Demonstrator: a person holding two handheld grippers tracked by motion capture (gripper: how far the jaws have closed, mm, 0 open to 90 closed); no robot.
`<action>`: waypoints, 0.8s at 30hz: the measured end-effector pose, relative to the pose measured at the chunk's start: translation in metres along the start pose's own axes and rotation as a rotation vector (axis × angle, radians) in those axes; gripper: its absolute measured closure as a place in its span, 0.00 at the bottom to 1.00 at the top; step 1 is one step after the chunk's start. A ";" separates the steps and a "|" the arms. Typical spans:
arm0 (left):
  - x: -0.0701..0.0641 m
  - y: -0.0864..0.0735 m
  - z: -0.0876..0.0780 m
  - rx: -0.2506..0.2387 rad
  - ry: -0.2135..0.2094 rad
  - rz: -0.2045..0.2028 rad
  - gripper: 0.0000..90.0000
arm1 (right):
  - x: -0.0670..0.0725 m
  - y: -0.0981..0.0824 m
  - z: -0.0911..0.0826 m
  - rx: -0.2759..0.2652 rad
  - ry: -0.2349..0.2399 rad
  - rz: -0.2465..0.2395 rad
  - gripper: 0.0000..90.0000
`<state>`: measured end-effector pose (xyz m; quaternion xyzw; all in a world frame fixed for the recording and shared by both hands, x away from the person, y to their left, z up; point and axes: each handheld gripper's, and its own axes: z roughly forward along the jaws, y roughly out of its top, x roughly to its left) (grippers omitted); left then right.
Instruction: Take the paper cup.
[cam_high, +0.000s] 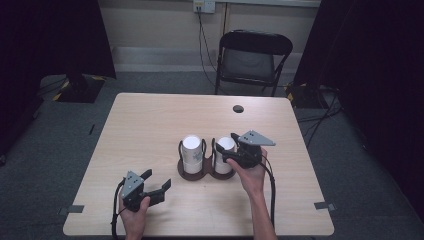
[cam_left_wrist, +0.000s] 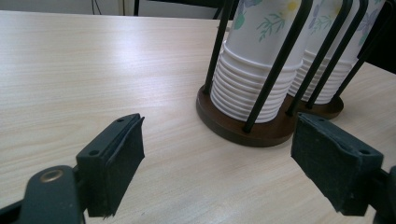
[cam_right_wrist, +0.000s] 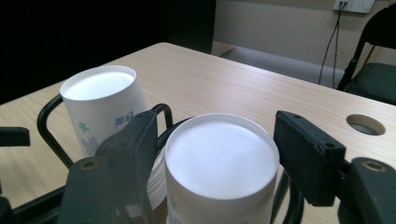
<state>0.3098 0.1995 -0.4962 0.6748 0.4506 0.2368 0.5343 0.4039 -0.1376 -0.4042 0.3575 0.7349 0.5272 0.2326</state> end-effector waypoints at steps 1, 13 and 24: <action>0.000 0.000 0.000 0.003 -0.005 0.000 0.19 | -0.001 0.001 0.002 0.003 -0.001 0.000 0.35; 0.001 0.000 -0.001 -0.006 -0.004 -0.014 0.19 | 0.002 -0.002 0.004 0.009 -0.006 -0.021 0.37; 0.002 0.000 -0.001 -0.010 -0.005 -0.017 0.19 | 0.002 -0.006 0.007 0.033 -0.026 -0.031 0.39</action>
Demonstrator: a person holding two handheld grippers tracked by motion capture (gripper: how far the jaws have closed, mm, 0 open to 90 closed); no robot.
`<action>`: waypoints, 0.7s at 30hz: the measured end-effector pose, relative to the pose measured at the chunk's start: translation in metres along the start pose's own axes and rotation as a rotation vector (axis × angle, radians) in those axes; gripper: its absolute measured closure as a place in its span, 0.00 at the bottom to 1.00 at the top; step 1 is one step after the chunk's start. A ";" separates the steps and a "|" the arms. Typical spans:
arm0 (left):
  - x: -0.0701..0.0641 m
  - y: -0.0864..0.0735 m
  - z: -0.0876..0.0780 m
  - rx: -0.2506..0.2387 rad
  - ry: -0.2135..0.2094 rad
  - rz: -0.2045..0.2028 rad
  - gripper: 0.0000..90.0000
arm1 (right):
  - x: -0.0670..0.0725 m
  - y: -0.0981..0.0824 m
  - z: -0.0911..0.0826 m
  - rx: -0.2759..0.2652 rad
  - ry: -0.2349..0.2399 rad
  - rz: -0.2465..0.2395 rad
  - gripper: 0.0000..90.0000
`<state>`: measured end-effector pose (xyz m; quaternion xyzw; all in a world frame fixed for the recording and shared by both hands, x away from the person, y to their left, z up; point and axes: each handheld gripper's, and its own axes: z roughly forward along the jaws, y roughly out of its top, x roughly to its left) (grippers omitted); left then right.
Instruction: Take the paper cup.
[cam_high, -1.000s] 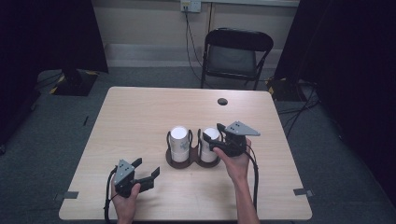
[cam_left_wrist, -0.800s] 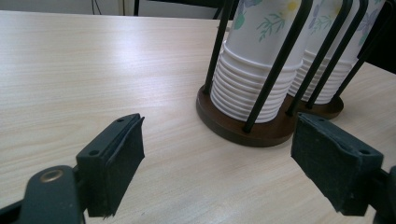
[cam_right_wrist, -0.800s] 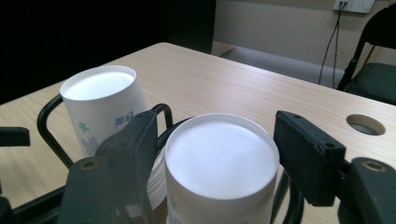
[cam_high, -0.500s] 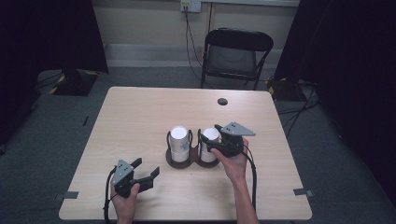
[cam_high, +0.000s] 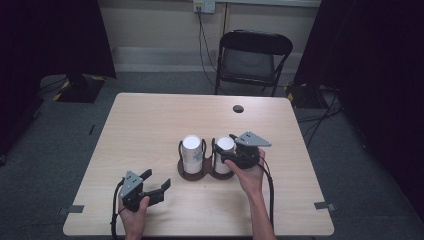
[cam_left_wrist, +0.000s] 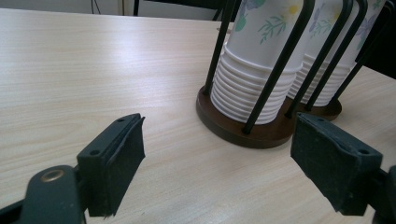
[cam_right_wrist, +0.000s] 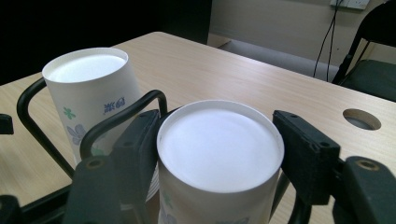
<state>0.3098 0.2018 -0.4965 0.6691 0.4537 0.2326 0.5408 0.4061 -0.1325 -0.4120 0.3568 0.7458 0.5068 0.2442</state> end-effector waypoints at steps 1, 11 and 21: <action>0.000 0.000 0.000 0.000 0.000 0.000 0.19 | 0.000 0.000 0.000 -0.001 0.003 -0.003 0.39; -0.001 0.000 0.000 0.006 0.005 0.005 0.19 | -0.005 0.006 -0.004 -0.041 0.018 0.037 0.41; 0.000 0.000 0.000 0.002 0.003 0.002 0.19 | -0.008 0.011 -0.005 -0.060 0.005 0.050 0.41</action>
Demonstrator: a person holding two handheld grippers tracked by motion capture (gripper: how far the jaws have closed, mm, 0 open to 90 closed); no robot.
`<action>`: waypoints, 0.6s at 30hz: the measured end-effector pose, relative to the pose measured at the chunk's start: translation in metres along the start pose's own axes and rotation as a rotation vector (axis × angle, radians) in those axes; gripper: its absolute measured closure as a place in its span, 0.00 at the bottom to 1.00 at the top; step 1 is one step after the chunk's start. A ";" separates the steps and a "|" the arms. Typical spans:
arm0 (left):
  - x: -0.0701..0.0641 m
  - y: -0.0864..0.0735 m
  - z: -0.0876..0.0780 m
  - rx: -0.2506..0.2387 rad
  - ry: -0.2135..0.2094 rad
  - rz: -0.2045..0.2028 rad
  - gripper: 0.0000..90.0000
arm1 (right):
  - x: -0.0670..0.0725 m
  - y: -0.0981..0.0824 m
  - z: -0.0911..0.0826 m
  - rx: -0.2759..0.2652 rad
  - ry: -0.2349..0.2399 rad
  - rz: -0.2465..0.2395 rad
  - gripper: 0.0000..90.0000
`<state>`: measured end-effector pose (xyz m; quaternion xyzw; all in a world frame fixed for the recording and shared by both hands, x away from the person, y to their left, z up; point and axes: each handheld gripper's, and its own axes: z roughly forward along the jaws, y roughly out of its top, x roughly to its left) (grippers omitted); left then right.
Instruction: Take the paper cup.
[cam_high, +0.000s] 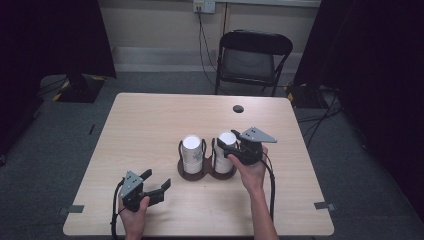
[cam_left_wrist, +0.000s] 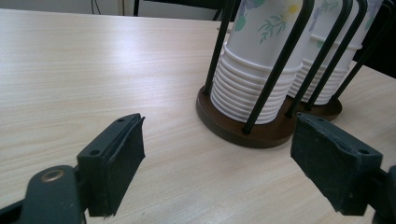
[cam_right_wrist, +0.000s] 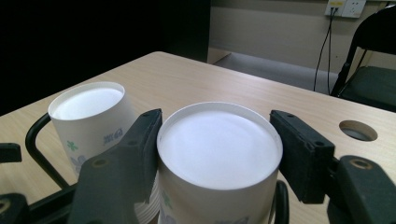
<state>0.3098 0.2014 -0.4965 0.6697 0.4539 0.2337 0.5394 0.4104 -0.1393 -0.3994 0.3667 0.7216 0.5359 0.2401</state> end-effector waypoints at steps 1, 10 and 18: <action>0.000 0.000 0.000 0.000 0.001 0.000 0.19 | 0.000 0.001 0.000 -0.005 0.001 -0.001 0.41; 0.000 0.000 0.000 0.002 0.003 0.001 0.19 | 0.001 0.010 -0.003 -0.019 0.002 -0.006 0.41; 0.000 0.000 0.000 0.005 0.005 0.001 0.19 | 0.000 0.014 -0.009 -0.031 0.002 0.017 0.41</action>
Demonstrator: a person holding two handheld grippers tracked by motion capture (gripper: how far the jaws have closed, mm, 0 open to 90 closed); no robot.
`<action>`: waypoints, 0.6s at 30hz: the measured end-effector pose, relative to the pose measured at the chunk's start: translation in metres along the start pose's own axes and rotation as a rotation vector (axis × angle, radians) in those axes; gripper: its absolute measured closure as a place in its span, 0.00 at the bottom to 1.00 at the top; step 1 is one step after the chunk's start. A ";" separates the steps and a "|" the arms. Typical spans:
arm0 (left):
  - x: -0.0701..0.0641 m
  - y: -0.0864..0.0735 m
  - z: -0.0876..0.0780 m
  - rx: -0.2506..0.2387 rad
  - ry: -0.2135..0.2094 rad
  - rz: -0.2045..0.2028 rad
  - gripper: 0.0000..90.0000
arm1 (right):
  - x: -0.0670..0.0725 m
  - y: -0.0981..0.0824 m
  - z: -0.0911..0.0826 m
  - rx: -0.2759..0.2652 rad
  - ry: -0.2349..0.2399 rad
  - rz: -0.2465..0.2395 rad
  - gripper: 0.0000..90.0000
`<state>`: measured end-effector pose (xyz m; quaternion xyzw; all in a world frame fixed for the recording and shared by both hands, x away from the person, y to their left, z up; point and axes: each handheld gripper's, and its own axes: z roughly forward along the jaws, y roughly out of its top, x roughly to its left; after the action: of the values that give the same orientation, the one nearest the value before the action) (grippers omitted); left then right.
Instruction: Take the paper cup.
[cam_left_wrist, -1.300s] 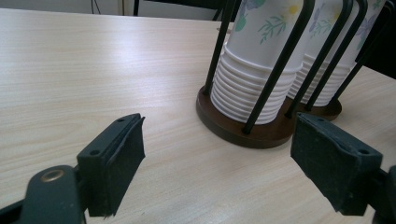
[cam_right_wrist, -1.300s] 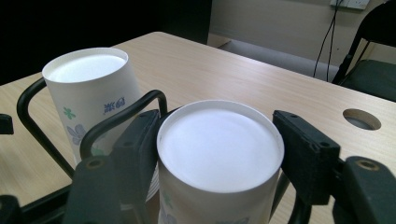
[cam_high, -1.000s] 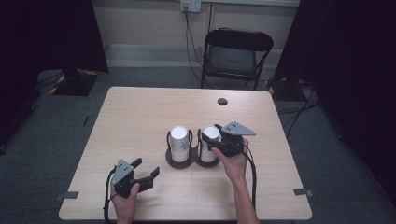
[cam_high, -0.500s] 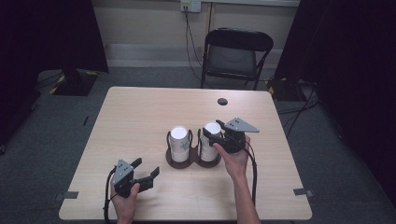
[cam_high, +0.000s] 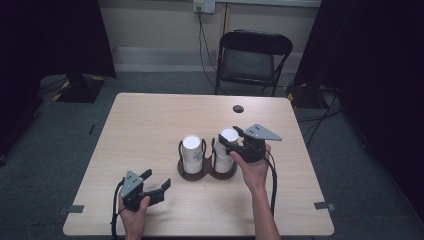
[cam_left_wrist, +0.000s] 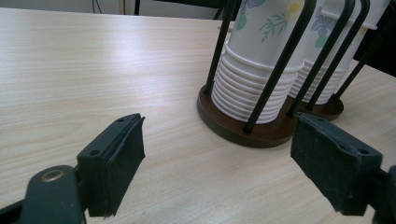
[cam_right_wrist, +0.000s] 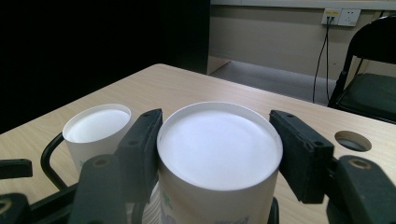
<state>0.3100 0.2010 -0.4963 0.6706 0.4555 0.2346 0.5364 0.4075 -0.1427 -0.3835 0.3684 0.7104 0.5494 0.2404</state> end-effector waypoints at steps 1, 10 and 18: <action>0.000 0.000 0.000 0.000 0.000 0.000 0.19 | 0.000 0.001 0.000 -0.001 0.001 -0.006 0.41; 0.000 0.000 0.000 0.000 -0.002 0.000 0.19 | -0.001 0.009 -0.002 -0.009 0.003 0.004 0.41; 0.000 0.000 0.000 0.005 -0.007 0.003 0.19 | 0.002 0.017 -0.007 -0.019 -0.003 -0.006 0.42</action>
<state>0.3104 0.2008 -0.4963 0.6736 0.4531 0.2319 0.5359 0.4056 -0.1433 -0.3650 0.3650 0.7058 0.5548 0.2465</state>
